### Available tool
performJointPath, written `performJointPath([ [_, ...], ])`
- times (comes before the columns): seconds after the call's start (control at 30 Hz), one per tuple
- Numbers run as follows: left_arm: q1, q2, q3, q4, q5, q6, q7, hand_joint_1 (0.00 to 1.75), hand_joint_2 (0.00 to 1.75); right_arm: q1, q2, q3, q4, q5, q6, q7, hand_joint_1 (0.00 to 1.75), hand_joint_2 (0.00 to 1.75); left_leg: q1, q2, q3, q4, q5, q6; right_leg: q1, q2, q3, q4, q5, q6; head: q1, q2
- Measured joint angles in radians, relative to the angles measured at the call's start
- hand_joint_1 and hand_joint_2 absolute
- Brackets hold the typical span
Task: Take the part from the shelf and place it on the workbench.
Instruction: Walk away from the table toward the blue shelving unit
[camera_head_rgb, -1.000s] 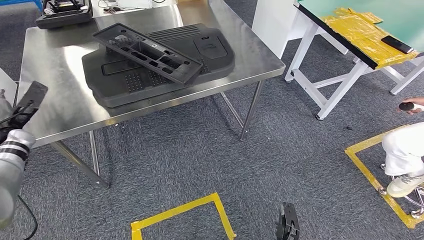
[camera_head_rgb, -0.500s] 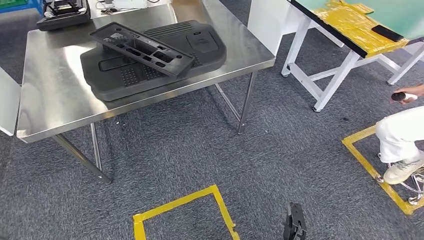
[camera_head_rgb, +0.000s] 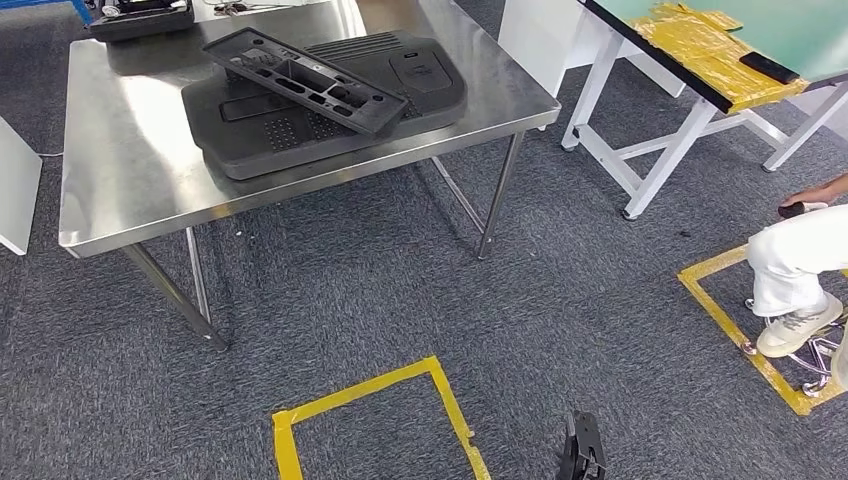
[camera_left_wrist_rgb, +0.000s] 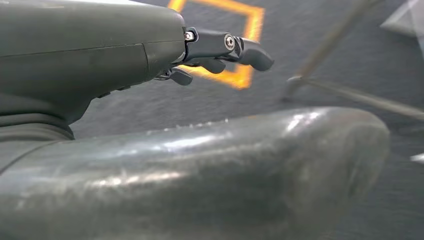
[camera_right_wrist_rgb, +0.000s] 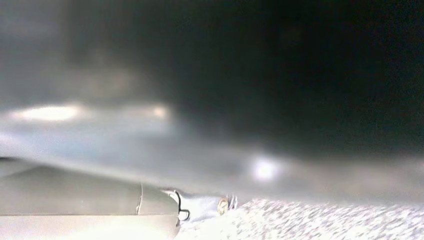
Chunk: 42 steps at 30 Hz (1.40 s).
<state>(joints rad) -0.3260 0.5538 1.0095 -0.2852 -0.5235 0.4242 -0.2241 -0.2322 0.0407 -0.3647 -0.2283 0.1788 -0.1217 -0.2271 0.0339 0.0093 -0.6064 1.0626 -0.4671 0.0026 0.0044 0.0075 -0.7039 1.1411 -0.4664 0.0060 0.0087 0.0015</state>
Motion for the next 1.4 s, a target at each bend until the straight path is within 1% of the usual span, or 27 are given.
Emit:
performJointPath([
  [0.07, 0.052, -0.023, 0.053, 0.006, 0.044, -0.042, 0.001, 0.0, 0.0, 0.004, 0.0, -0.005, 0.001, -0.001, -0.001, 0.002, 0.0, 0.0, -0.001, 0.0, -0.021, 0.0, 0.013, 0.007, 0.0, -0.001, -0.046, 0.13, -0.066, -0.003, 0.001, 0.0],
  [0.1, 0.073, -0.037, 0.077, 0.008, 0.076, -0.076, 0.007, 0.0, 0.0, 0.006, 0.001, -0.008, 0.001, -0.003, -0.002, 0.002, 0.0, 0.0, -0.003, -0.001, -0.029, 0.001, 0.02, 0.009, 0.0, -0.001, -0.052, 0.165, -0.084, -0.002, 0.001, 0.0],
  [0.13, 0.093, -0.055, 0.104, 0.01, 0.119, -0.12, 0.011, 0.0, 0.0, 0.008, 0.001, -0.011, 0.001, -0.005, -0.004, 0.003, 0.0, 0.0, -0.006, -0.005, -0.036, 0.0, 0.026, 0.009, 0.001, -0.001, -0.037, 0.163, -0.088, -0.001, 0.001, 0.0],
  [0.17, 0.116, -0.082, 0.136, 0.013, 0.168, -0.168, 0.009, 0.0, 0.0, 0.011, 0.002, -0.016, 0.001, -0.008, -0.005, 0.003, 0.0, 0.0, -0.01, -0.011, -0.041, 0.0, 0.031, 0.009, 0.004, 0.001, 0.001, 0.117, -0.079, -0.002, 0.001, 0.0],
  [0.2, 0.136, -0.114, 0.171, 0.016, 0.216, -0.211, 0.002, 0.0, 0.0, 0.015, 0.002, -0.021, 0.001, -0.01, -0.006, 0.003, 0.0, 0.0, -0.015, -0.019, -0.045, -0.001, 0.036, 0.01, 0.009, 0.01, 0.055, 0.042, -0.064, -0.008, 0.0, 0.0],
  [0.27, 0.166, -0.204, 0.241, 0.029, 0.297, -0.282, -0.02, 0.0, 0.0, 0.027, 0.002, -0.028, 0.001, -0.008, -0.015, 0.007, 0.0, 0.0, -0.019, -0.034, -0.049, -0.006, 0.048, 0.009, 0.022, 0.043, 0.141, -0.091, -0.041, -0.028, -0.006, 0.0],
  [0.3, 0.176, -0.255, 0.271, 0.038, 0.32, -0.3, -0.031, 0.0, 0.0, 0.034, 0.002, -0.031, 0.002, -0.003, -0.023, 0.011, 0.0, 0.0, -0.018, -0.04, -0.05, -0.009, 0.054, 0.006, 0.028, 0.055, 0.161, -0.125, -0.035, -0.038, -0.007, 0.0],
  [0.33, 0.186, -0.297, 0.296, 0.045, 0.333, -0.308, -0.039, 0.0, 0.0, 0.041, 0.002, -0.032, 0.002, 0.003, -0.03, 0.016, 0.0, 0.0, -0.017, -0.049, -0.049, -0.013, 0.059, 0.002, 0.032, 0.058, 0.164, -0.133, -0.032, -0.043, -0.007, 0.0],
  [0.4, 0.206, -0.371, 0.329, 0.058, 0.339, -0.298, -0.04, 0.0, 0.0, 0.05, 0.009, -0.032, 0.005, 0.017, -0.043, 0.031, 0.0, 0.0, -0.014, -0.065, -0.052, -0.018, 0.069, -0.007, 0.033, 0.039, 0.172, -0.151, -0.017, -0.045, 0.002, 0.0],
  [0.47, 0.219, -0.439, 0.351, 0.068, 0.331, -0.26, -0.019, 0.0, 0.0, 0.059, 0.017, -0.03, 0.009, 0.043, -0.06, 0.065, 0.0, 0.0, -0.016, -0.055, -0.069, 0.013, 0.043, -0.012, 0.025, 0.016, 0.184, -0.174, 0.003, -0.043, 0.003, 0.0],
  [0.57, 0.225, -0.539, 0.37, 0.076, 0.279, -0.168, 0.041, 0.0, 0.0, 0.086, 0.029, -0.018, 0.015, 0.096, -0.098, 0.146, 0.0, 0.0, -0.017, -0.025, -0.126, 0.172, -0.062, -0.023, 0.015, -0.023, 0.186, -0.182, 0.014, -0.039, -0.012, 0.0],
  [0.6, 0.228, -0.567, 0.369, 0.079, 0.254, -0.141, 0.063, 0.0, 0.0, 0.097, 0.034, -0.011, 0.018, 0.114, -0.111, 0.171, 0.0, 0.0, -0.015, -0.02, -0.135, 0.213, -0.08, -0.028, 0.014, -0.038, 0.184, -0.18, 0.015, -0.038, -0.014, 0.0],
  [0.63, 0.232, -0.597, 0.365, 0.083, 0.23, -0.119, 0.085, 0.0, 0.0, 0.108, 0.04, -0.003, 0.021, 0.132, -0.12, 0.192, 0.0, 0.0, -0.012, -0.014, -0.132, 0.226, -0.083, -0.033, 0.012, -0.051, 0.181, -0.178, 0.015, -0.037, -0.016, 0.0],
  [0.67, 0.235, -0.625, 0.358, 0.086, 0.203, -0.097, 0.111, 0.0, 0.0, 0.116, 0.048, 0.007, 0.024, 0.152, -0.123, 0.212, 0.0, 0.0, -0.008, -0.007, -0.108, 0.2, -0.068, -0.038, 0.011, -0.063, 0.178, -0.175, 0.015, -0.036, -0.016, 0.0],
  [0.73, 0.236, -0.674, 0.335, 0.093, 0.142, -0.055, 0.161, 0.0, 0.0, 0.126, 0.06, 0.034, 0.028, 0.202, -0.112, 0.254, 0.0, 0.0, -0.002, 0.025, -0.028, 0.082, -0.027, -0.045, 0.011, -0.083, 0.17, -0.16, 0.01, -0.027, -0.017, 0.0],
  [0.77, 0.235, -0.693, 0.318, 0.094, 0.107, -0.039, 0.183, 0.0, 0.0, 0.129, 0.064, 0.051, 0.029, 0.231, -0.1, 0.273, 0.0, 0.0, -0.002, 0.038, 0.004, 0.029, -0.014, -0.042, 0.013, -0.091, 0.165, -0.15, 0.005, -0.02, -0.016, 0.0],
  [0.83, 0.233, -0.721, 0.278, 0.096, 0.039, -0.023, 0.214, 0.0, 0.0, 0.132, 0.069, 0.092, 0.03, 0.296, -0.074, 0.307, 0.0, 0.0, -0.01, 0.043, 0.021, -0.008, -0.01, -0.023, 0.016, -0.104, 0.158, -0.136, 0.001, -0.004, -0.015, 0.0],
  [0.9, 0.235, -0.737, 0.237, 0.096, -0.019, -0.02, 0.232, 0.0, 0.0, 0.132, 0.073, 0.138, 0.031, 0.355, -0.054, 0.327, 0.0, 0.0, -0.013, 0.024, 0.014, -0.011, -0.001, -0.003, 0.012, -0.114, 0.156, -0.133, 0.003, 0.007, -0.014, 0.0],
  [0.97, 0.235, -0.745, 0.191, 0.097, -0.077, -0.026, 0.241, 0.0, 0.0, 0.132, 0.074, 0.182, 0.031, 0.393, -0.045, 0.337, 0.0, 0.0, -0.008, 0.006, 0.005, -0.015, 0.01, 0.014, 0.006, -0.081, 0.138, -0.098, -0.022, 0.014, -0.01, 0.0],
  [1.03, 0.235, -0.751, 0.142, 0.097, -0.123, -0.035, 0.244, 0.0, 0.0, 0.133, 0.074, 0.215, 0.032, 0.41, -0.04, 0.343, 0.0, 0.0, -0.005, -0.014, -0.009, -0.016, 0.021, 0.026, -0.002, -0.03, 0.089, 0.012, -0.084, 0.015, -0.005, 0.0],
  [1.1, 0.236, -0.753, 0.103, 0.097, -0.143, -0.037, 0.245, 0.0, 0.0, 0.135, 0.074, 0.237, 0.034, 0.416, -0.037, 0.346, 0.0, 0.0, -0.005, -0.039, -0.025, -0.015, 0.033, 0.027, -0.008, -0.014, 0.039, 0.136, -0.139, 0.017, -0.004, 0.0],
  [1.13, 0.237, -0.754, 0.088, 0.097, -0.147, -0.037, 0.246, 0.0, 0.0, 0.136, 0.074, 0.245, 0.034, 0.418, -0.037, 0.346, 0.0, 0.0, -0.005, -0.052, -0.032, -0.015, 0.039, 0.025, -0.011, -0.013, 0.035, 0.155, -0.146, 0.022, -0.004, 0.0],
  [1.17, 0.238, -0.755, 0.077, 0.097, -0.15, -0.037, 0.247, 0.0, 0.0, 0.137, 0.074, 0.252, 0.035, 0.419, -0.036, 0.347, 0.0, 0.0, -0.004, -0.066, -0.039, -0.015, 0.045, 0.022, -0.013, -0.01, 0.053, 0.129, -0.135, 0.03, -0.005, 0.0],
  [1.23, 0.24, -0.757, 0.059, 0.097, -0.158, -0.036, 0.252, 0.0, 0.0, 0.137, 0.074, 0.264, 0.035, 0.421, -0.035, 0.347, 0.0, 0.0, -0.002, -0.093, -0.049, -0.015, 0.058, 0.014, -0.019, 0.017, 0.138, -0.014, -0.092, 0.043, -0.004, 0.0],
  [1.27, 0.24, -0.758, 0.05, 0.097, -0.165, -0.033, 0.256, 0.0, 0.0, 0.137, 0.074, 0.268, 0.035, 0.421, -0.035, 0.347, 0.0, 0.0, -0.003, -0.105, -0.053, -0.016, 0.064, 0.007, -0.019, 0.035, 0.174, -0.082, -0.073, 0.044, -0.004, 0.0],
  [1.33, 0.241, -0.759, 0.032, 0.097, -0.181, -0.028, 0.271, 0.0, 0.0, 0.137, 0.074, 0.275, 0.035, 0.422, -0.033, 0.347, 0.0, 0.0, -0.004, -0.123, -0.057, -0.02, 0.075, -0.007, -0.014, 0.055, 0.205, -0.143, -0.059, 0.033, -0.005, 0.0],
  [1.4, 0.248, -0.76, 0.018, 0.097, -0.193, -0.025, 0.284, 0.0, 0.0, 0.137, 0.074, 0.279, 0.035, 0.422, -0.032, 0.347, 0.0, 0.0, -0.002, -0.135, -0.059, -0.03, 0.087, -0.023, -0.01, 0.037, 0.201, -0.144, -0.048, 0.016, -0.005, 0.0],
])
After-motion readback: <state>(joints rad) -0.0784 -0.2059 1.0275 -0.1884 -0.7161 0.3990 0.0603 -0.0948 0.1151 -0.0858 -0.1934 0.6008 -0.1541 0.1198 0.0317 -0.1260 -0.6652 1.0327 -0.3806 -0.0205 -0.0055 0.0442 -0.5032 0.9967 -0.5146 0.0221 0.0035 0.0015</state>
